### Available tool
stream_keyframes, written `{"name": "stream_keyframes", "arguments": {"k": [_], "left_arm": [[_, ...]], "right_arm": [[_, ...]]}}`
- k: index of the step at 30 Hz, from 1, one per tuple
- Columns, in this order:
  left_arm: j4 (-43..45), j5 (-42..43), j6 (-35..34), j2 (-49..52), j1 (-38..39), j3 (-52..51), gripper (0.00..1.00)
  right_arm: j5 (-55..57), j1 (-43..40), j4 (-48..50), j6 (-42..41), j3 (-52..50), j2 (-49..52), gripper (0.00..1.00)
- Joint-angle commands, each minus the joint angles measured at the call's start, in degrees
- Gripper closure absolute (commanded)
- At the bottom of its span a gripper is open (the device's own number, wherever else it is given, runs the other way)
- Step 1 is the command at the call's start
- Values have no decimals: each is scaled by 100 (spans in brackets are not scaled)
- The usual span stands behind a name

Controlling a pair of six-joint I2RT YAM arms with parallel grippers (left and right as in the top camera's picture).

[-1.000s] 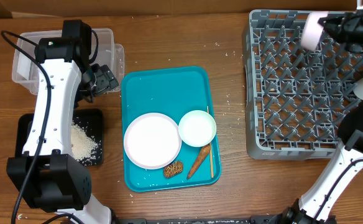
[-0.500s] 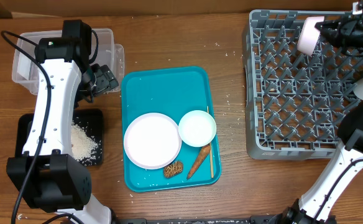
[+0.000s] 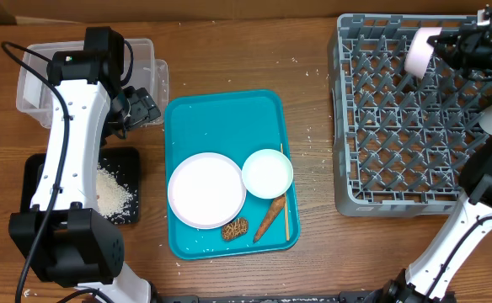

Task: Sort waste into correct bins and load items into the dishwasher
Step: 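Carry the pink bowl to the rack and set it down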

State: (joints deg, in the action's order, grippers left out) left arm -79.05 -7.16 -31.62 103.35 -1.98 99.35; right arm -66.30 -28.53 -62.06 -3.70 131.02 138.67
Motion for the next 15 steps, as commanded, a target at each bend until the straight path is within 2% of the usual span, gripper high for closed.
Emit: {"name": "stream_keyframes", "arguments": {"k": [1, 4, 8, 15], "left_arm": [[2, -74, -98, -28, 13, -35, 0], [2, -74, -98, -28, 13, -35, 0], [2, -74, -98, -28, 11, -35, 0], [2, -74, -96, -28, 13, -35, 0]], "right_arm": [[267, -197, 7, -254, 11, -219, 96], [269, -348, -50, -256, 107, -236, 96], [378, -566, -256, -254, 284, -269, 90], [1700, -723, -901, -428, 841, -369, 90]]}}
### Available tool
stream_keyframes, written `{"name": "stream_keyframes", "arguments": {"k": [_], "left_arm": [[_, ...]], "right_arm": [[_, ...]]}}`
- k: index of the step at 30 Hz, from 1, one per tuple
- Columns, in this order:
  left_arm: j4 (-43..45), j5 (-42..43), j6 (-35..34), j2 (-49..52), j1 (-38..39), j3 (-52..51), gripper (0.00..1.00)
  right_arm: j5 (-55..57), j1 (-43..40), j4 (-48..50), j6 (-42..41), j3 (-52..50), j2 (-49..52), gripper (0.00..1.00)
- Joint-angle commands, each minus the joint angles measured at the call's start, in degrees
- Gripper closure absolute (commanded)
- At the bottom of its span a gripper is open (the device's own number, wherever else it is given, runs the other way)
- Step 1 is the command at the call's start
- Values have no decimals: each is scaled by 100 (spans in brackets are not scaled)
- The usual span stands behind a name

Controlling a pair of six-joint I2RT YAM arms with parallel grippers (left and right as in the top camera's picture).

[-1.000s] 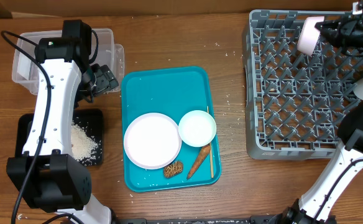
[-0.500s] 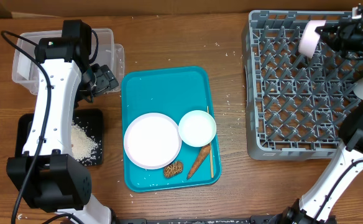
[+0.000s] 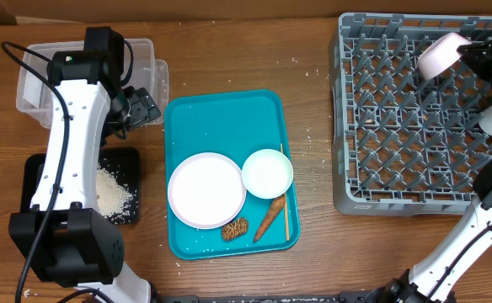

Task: Sort waste into correct bins and load items into the dishwasher
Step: 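Carry the pink bowl to the rack and set it down, then release the bowl and move the right gripper back to the tray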

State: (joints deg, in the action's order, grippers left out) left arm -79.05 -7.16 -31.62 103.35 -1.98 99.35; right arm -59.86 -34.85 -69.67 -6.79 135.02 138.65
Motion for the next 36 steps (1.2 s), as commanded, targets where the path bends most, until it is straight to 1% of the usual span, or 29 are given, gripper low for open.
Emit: {"name": "stream_keyframes", "arguments": {"k": [1, 2, 5, 6, 7, 10, 16, 21, 24, 25, 28, 29, 30, 31, 32, 35, 36], "left_arm": [[2, -74, -98, -28, 13, -35, 0], [0, -74, -98, -28, 13, -35, 0], [2, -74, -98, -28, 13, -35, 0], [2, -74, -98, -28, 13, -35, 0], [0, -74, -98, -28, 13, -35, 0], [2, -74, -98, -28, 11, -35, 0], [2, -74, -98, -28, 13, -35, 0], [2, -74, -98, -28, 13, -35, 0], [2, -74, -98, -28, 13, -35, 0], [2, -74, -98, -28, 13, -35, 0], [2, -74, -98, -28, 13, -35, 0], [2, -74, -98, -28, 13, -35, 0], [2, -74, -98, -28, 11, -35, 0], [2, -74, -98, -28, 11, -35, 0], [2, -74, -98, -28, 11, -35, 0], [2, -74, -98, -28, 11, -35, 0], [2, -74, -98, -28, 13, -35, 0]], "right_arm": [[1244, -103, -210, -166, 535, -391, 90], [1488, -114, -304, -232, 664, -413, 89], [2144, -125, -632, -396, 1099, -442, 76], [2441, -122, -885, -398, 1394, -442, 60], [2540, -122, -1003, -398, 1519, -442, 58], [2570, -116, -1296, -396, 1766, -442, 58], [2570, -111, -1696, -393, 1843, -442, 58], [2483, -26, -1943, -363, 1845, -514, 62], [2503, 162, -2017, -208, 1845, -686, 62], [2618, 254, -2026, -203, 1845, -763, 60], [3340, 560, -2096, -297, 1845, -916, 46], [3773, 682, -2124, -433, 1843, -922, 43], [4192, 782, -2135, -557, 1840, -920, 43], [4706, 890, -2133, -721, 1814, -896, 43], [5215, 986, -2135, -946, 1779, -866, 49], [5919, 1091, -2133, -1349, 1600, -763, 76], [6022, 1091, -2127, -1462, 1523, -728, 84]]}}
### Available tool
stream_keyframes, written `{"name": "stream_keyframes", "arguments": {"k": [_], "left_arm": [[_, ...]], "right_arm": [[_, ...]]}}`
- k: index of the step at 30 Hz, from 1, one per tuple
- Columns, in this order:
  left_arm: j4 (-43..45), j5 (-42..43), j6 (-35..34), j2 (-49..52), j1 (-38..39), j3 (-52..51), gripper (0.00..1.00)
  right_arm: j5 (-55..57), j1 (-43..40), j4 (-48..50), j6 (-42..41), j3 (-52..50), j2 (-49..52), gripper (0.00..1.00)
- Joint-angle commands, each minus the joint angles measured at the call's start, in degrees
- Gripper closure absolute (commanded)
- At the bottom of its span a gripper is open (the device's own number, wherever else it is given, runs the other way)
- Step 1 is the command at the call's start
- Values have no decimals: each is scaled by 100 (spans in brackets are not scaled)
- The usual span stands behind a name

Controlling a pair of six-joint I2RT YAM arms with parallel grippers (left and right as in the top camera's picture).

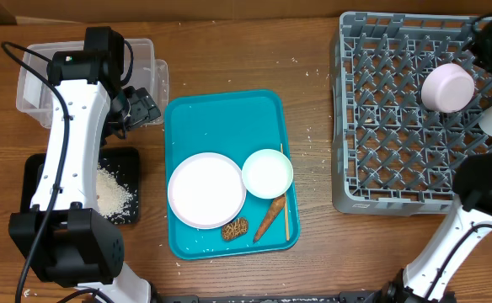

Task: Sort waste into correct bins and load items into the dishwasher
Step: 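Release the bowl and move the right gripper back to the tray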

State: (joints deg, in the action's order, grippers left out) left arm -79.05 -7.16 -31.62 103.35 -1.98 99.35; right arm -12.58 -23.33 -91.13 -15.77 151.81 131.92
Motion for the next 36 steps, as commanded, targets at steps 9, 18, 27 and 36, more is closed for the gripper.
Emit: {"name": "stream_keyframes", "arguments": {"k": [9, 18, 27, 36], "left_arm": [[2, -74, -98, -28, 13, -35, 0], [2, -74, -98, -28, 13, -35, 0], [2, -74, -98, -28, 11, -35, 0], [0, -74, -98, -28, 13, -35, 0]], "right_arm": [[1349, -160, 599, -894, -1213, 22, 96], [767, -79, 1397, -892, -2046, 24, 96], [599, 24, 1801, -887, -2243, 24, 96], [-599, 87, 2262, -540, -2243, 22, 96]]}}
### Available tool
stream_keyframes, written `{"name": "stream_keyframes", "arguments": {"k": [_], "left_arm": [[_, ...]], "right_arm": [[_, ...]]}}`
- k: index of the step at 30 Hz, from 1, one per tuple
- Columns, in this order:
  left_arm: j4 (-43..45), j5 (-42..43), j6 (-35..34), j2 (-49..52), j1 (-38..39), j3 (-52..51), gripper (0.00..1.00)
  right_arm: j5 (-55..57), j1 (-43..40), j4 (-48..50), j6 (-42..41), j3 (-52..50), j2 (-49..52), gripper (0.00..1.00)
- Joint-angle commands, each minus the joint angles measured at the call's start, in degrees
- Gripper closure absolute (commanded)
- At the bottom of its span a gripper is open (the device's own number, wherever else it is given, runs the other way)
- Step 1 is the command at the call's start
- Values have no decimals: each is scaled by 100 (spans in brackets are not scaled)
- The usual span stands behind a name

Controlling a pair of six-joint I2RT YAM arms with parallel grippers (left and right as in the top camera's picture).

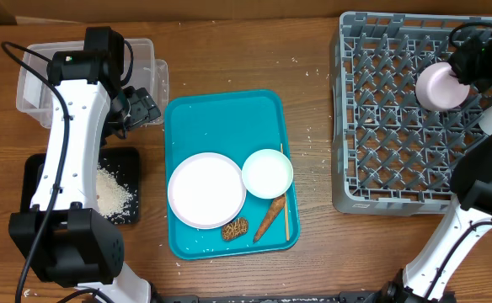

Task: Sort waste into correct bins and load items into the dishwasher
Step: 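Release the bowl and move the right gripper back to the tray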

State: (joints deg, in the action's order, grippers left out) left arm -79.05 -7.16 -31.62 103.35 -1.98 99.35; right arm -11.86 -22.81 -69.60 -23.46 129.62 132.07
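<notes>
A pink cup (435, 88) lies mouth-up low over the right part of the grey dishwasher rack (381, 126). My right gripper (459, 73) is at the cup's upper right rim and looks shut on it. On the teal tray (191, 114) lie a white plate (205, 190), a white bowl (267, 173), an orange carrot piece (268, 220), a brown scrap (234, 228) and a thin stick (285, 212). My left gripper (145, 108) hangs by the right edge of the clear bin (145, 59). Whether its fingers are apart cannot be made out.
A black bin (120, 160) holding white rice stands at the left front, partly under my left arm. Crumbs of rice are scattered on the wooden table between tray and rack. A white object shows at the rack's right edge.
The pink cup has shifted slightly left and sits lower at the rack. My right gripper now lies closer over the cup's rim. The left arm has not moved.
The right gripper held the pink cup tilted above the rack's far right corner. Then the cup was a little further right, still tilted. Later it was turned mouth-up nearer the rack's right middle, and now it is low over that spot. Tray items and left arm stayed put.
</notes>
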Motion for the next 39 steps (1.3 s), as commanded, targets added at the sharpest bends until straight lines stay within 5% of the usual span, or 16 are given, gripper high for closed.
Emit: {"name": "stream_keyframes", "arguments": {"k": [1, 9, 16, 26, 28, 29, 33, 39], "left_arm": [[2, -74, -98, -28, 11, -35, 0], [2, -74, -98, -28, 11, -35, 0], [2, -74, -98, -28, 11, -35, 0], [2, -74, -98, -28, 13, -35, 0], [0, -74, -98, -28, 13, -35, 0], [2, -74, -98, -28, 11, -35, 0], [2, -74, -98, -28, 13, -35, 0], [2, -74, -98, -28, 13, -35, 0]], "right_arm": [[-850, 35, 160, 264, -24, 7, 96], [-1580, 37, -59, 428, 258, -186, 96], [-2236, 581, -782, 1445, 258, -1185, 94], [-1130, 3554, -2256, 1893, -9, -1613, 52], [-745, 4135, -2159, 1641, -201, -1613, 19], [-494, 4369, -2100, 1388, -295, -1613, 15], [682, 5300, -1541, -4, -970, -1613, 15], [1016, 5925, -297, -1287, -2208, -1611, 19]]}}
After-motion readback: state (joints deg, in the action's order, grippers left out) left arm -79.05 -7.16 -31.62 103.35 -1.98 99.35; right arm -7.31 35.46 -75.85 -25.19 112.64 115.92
